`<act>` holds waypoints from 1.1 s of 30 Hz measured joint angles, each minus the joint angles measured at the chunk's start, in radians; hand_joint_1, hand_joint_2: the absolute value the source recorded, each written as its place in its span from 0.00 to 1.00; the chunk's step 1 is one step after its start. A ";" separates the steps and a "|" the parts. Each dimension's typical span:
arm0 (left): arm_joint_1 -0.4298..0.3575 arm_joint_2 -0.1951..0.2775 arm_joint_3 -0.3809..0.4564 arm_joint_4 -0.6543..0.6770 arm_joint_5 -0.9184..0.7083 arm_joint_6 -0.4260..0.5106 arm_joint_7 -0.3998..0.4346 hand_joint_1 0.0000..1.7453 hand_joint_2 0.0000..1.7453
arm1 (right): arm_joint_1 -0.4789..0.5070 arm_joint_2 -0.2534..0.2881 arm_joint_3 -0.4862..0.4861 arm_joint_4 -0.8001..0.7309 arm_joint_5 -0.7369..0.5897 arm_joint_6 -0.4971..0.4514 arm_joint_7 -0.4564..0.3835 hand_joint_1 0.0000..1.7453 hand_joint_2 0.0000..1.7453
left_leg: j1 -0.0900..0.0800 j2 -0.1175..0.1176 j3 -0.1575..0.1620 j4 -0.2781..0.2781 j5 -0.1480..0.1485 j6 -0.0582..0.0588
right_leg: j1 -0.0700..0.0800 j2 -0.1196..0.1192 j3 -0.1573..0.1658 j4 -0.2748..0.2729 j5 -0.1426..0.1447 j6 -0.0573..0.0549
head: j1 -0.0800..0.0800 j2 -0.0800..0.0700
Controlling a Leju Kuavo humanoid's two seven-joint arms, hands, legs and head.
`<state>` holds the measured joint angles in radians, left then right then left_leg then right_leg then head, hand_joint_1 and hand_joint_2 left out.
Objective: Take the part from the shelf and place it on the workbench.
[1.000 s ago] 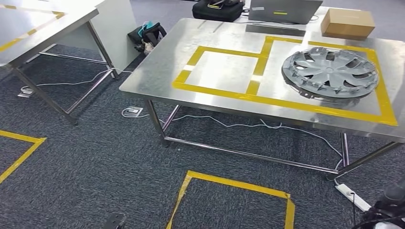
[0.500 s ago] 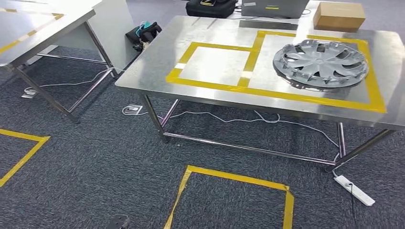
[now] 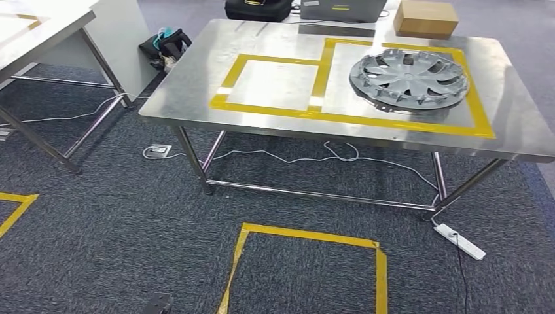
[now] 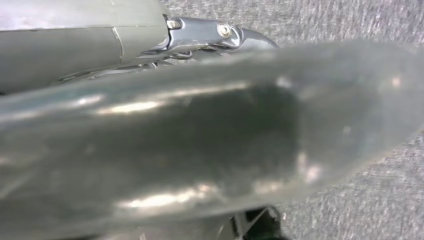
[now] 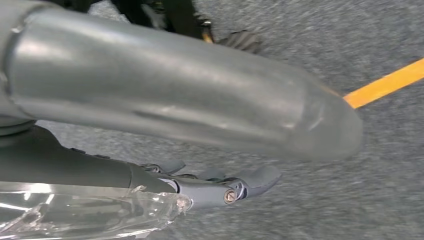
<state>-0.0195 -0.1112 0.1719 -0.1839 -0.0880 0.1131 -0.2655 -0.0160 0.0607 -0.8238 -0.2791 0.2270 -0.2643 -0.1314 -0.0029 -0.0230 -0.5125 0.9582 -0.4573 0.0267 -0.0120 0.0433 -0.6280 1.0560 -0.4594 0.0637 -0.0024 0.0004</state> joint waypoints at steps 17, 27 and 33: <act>-0.002 0.000 0.000 0.000 -0.006 0.019 0.037 0.00 0.00 | -0.016 0.000 -0.002 0.023 0.041 0.012 0.000 0.00 0.00 | -0.008 0.044 -0.084 0.182 -0.106 -0.042 | 0.000 -0.039 0.083 -0.065 0.007 -0.050 | -0.002 0.000; -0.004 -0.001 -0.001 0.000 -0.026 0.123 0.069 0.00 0.00 | -0.019 0.006 -0.003 0.029 0.054 0.018 0.013 0.00 0.00 | 0.018 -0.056 -0.008 0.025 -0.014 -0.043 | -0.006 0.075 0.051 -0.060 0.030 -0.015 | -0.004 0.000; -0.013 -0.006 -0.003 0.000 -0.055 0.178 0.133 0.00 0.00 | -0.023 0.009 -0.004 0.035 0.058 0.047 0.011 0.00 0.00 | 0.010 0.016 -0.011 0.014 -0.004 -0.002 | -0.006 -0.006 -0.040 0.089 -0.053 0.010 | 0.010 0.000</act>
<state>-0.0323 -0.1176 0.1689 -0.1839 -0.1432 0.2910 -0.1328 -0.0390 0.0698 -0.8277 -0.2438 0.2848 -0.2170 -0.1200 0.0076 -0.0070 -0.5239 0.9721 -0.4612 0.0250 -0.0181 0.0372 -0.6676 1.1451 -0.5124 0.0738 0.0077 0.0004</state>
